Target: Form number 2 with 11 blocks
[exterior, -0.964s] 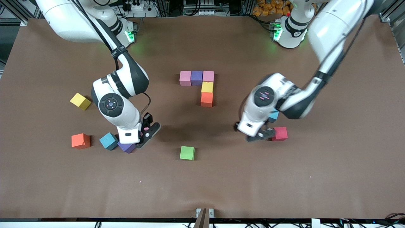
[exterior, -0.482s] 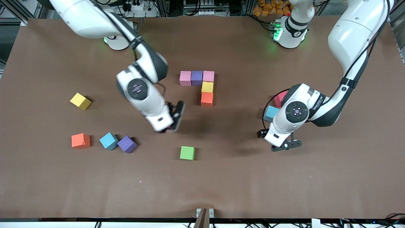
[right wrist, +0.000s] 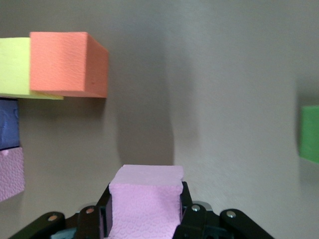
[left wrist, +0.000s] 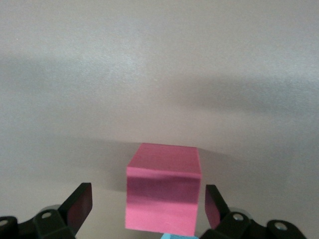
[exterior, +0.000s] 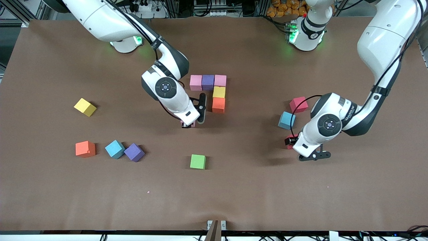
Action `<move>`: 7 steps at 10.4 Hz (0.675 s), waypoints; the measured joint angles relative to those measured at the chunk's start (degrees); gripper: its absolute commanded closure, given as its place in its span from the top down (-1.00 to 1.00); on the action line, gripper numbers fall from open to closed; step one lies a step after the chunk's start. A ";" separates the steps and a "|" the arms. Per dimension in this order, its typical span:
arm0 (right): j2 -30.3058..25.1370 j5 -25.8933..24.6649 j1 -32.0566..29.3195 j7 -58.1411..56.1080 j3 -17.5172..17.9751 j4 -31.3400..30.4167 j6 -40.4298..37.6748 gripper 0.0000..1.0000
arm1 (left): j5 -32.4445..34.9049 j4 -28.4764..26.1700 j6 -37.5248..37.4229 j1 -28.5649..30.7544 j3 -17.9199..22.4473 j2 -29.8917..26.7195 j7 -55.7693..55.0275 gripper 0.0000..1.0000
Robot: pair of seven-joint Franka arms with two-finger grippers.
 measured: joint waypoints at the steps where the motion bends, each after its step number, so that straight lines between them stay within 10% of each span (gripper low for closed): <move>1: 0.72 0.00 0.24 -0.49 0.40 -0.19 0.99 -0.74 | 0.00 -0.18 0.07 0.02 -0.02 0.04 0.05 1.00; 7: 4.49 0.00 3.08 -0.95 0.68 -3.07 11.18 -0.74 | 0.30 -3.68 5.47 0.66 0.00 0.36 0.05 1.00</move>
